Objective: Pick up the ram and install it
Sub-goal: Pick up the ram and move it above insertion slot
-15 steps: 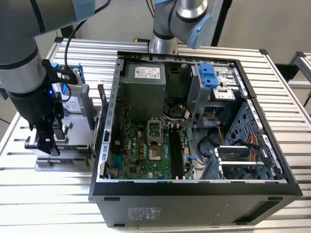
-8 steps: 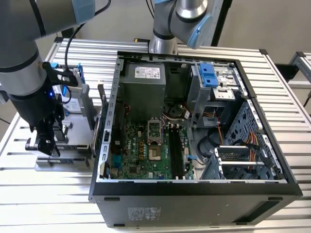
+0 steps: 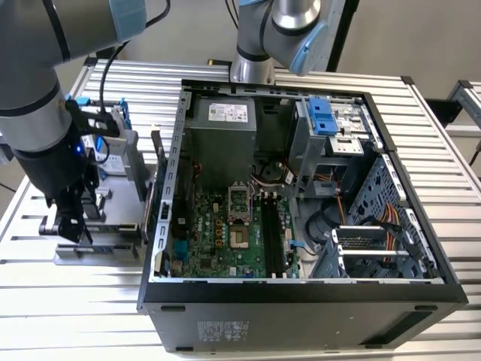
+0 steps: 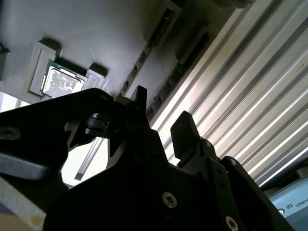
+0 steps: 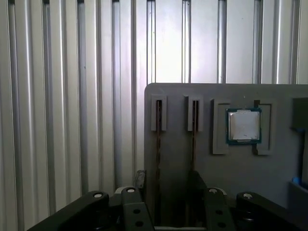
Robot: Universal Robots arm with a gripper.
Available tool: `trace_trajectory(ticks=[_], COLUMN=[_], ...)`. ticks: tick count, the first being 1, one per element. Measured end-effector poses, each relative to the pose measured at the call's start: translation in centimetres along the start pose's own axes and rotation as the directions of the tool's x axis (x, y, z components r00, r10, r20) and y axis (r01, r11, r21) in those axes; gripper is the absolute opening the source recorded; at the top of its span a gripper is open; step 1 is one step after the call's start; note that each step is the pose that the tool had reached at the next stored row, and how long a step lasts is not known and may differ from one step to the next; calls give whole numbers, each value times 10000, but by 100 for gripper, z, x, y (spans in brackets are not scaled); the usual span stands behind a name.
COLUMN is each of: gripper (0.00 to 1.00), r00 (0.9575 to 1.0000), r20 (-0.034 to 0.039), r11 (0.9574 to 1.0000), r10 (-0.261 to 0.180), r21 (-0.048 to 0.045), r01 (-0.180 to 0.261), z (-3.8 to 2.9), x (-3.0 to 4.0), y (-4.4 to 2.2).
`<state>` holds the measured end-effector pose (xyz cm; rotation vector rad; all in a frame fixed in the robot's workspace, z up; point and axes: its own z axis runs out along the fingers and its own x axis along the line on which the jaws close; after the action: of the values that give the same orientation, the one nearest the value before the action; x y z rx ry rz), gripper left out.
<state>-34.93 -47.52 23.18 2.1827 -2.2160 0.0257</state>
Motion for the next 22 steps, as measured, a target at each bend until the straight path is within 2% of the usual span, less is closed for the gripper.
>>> trace_trajectory(ticks=[22], gripper=[100], r00=[10000], r20=[-22], r11=[10000], r10=[1], r21=[1], r01=[-1], z=[110], x=[50], y=[7])
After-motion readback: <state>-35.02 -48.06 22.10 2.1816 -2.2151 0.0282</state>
